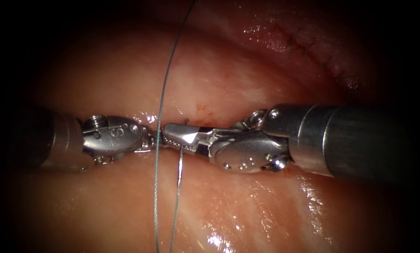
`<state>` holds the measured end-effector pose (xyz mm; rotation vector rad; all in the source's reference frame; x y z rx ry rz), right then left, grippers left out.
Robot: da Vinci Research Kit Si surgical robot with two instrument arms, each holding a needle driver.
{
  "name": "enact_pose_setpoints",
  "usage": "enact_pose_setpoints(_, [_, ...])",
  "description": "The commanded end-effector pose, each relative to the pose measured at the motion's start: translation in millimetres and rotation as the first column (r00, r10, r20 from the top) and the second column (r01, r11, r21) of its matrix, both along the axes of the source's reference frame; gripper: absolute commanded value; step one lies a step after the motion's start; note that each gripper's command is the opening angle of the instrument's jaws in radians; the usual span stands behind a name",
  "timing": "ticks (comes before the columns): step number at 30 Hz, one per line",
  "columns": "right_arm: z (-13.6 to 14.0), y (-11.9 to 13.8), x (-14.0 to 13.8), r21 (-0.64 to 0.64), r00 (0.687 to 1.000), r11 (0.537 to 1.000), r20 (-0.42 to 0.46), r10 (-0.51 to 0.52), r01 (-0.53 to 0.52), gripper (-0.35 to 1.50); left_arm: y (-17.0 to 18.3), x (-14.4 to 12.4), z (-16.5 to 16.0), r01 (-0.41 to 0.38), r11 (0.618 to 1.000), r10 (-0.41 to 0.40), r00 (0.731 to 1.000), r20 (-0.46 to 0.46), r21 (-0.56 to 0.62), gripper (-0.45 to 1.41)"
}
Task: Wound Closure
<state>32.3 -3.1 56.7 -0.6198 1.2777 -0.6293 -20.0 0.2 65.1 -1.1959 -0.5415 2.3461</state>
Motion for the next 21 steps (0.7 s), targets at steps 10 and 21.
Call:
enact_pose_setpoints(10, [-1.3,2.6,0.2,0.013,0.998,0.998,-0.021,0.064,-0.064,-0.35,-0.7,-0.6,0.7,0.000,1.000,0.000,1.000,0.001,0.003,-0.29])
enact_pose_setpoints(21, [-1.1,4.9,-0.2,0.184,0.991,0.976,-0.050,0.124,-0.112,-0.35,-0.8,-0.6,0.7,0.000,1.000,0.000,1.000,0.001,0.003,-0.29])
